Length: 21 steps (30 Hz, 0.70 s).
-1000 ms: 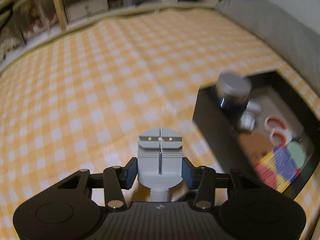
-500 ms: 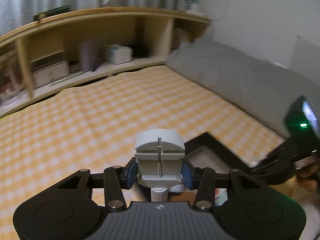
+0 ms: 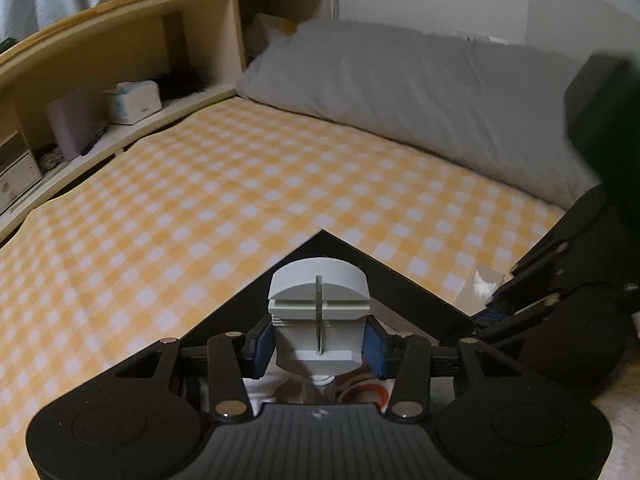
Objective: Organize rigid objects
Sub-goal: 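Carry the grey strap tool into the black box and release it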
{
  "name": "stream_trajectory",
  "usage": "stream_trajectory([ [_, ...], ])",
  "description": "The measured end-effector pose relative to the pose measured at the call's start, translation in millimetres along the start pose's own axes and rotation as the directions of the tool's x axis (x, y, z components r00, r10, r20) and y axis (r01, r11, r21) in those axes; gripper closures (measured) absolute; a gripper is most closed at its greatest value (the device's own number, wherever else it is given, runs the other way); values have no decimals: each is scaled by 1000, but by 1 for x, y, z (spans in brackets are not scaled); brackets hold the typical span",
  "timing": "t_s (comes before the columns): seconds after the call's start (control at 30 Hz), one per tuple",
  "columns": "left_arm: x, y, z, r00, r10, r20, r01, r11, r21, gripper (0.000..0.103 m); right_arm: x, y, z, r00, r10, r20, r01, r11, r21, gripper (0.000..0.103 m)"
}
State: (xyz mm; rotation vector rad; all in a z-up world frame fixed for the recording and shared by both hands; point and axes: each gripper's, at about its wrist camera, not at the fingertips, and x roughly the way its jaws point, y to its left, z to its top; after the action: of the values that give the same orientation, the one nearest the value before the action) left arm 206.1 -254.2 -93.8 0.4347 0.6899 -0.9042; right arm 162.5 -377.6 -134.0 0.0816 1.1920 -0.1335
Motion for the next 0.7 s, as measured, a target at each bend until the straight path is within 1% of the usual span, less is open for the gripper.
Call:
stream_trajectory([
  [0.1, 16, -5, 1, 1000, 8, -15, -7, 1000, 20, 56, 0, 0, 1, 1000, 5, 1, -5, 1000, 6, 100],
  [0.2, 26, -1, 0, 1000, 3, -16, -3, 1000, -7, 54, 0, 0, 1, 1000, 5, 1, -5, 1000, 5, 100],
  [0.23, 29, 1, -1, 1000, -5, -20, 4, 1000, -24, 47, 0, 0, 1, 1000, 5, 0, -5, 1000, 6, 100],
  [0.27, 30, 4, -2, 1000, -19, -21, 18, 999, -44, 32, 0, 0, 1, 1000, 6, 0, -6, 1000, 7, 100],
  [0.33, 30, 8, -6, 999, -31, -21, 30, 997, -73, 28, 0, -1, 1, 1000, 7, 0, -7, 1000, 7, 99],
  [0.4, 27, 11, -9, 1000, -25, -12, 24, 996, -83, 28, 0, -1, 1, 1000, 7, 0, -7, 1000, 6, 99],
  [0.7, 12, 14, -18, 999, -41, -29, 39, 997, -71, 28, 0, -2, 2, 1000, 6, -1, -6, 1000, 7, 99],
])
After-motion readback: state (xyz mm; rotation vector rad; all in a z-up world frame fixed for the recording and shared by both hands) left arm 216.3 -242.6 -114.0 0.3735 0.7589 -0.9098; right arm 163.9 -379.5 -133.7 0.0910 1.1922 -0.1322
